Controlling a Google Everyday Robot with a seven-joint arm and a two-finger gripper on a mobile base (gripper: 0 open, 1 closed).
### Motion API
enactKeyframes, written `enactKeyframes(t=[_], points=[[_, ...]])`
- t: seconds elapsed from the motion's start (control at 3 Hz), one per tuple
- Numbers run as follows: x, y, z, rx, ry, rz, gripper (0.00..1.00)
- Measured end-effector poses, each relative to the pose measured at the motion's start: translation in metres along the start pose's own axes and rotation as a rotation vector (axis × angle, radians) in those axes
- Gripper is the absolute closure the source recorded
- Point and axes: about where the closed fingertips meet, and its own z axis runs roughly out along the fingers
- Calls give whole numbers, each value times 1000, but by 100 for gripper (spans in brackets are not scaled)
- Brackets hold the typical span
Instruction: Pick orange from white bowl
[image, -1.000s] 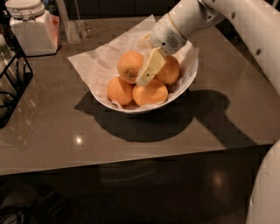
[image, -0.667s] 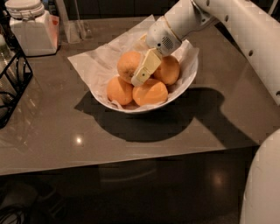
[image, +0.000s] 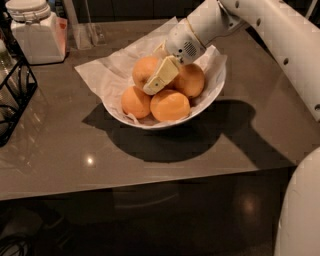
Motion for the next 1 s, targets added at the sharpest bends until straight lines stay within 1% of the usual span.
enactKeyframes(t=[0.67, 1.0], points=[[0, 0, 0, 0, 0, 0, 89], [-2, 0, 1, -3, 0, -6, 100]])
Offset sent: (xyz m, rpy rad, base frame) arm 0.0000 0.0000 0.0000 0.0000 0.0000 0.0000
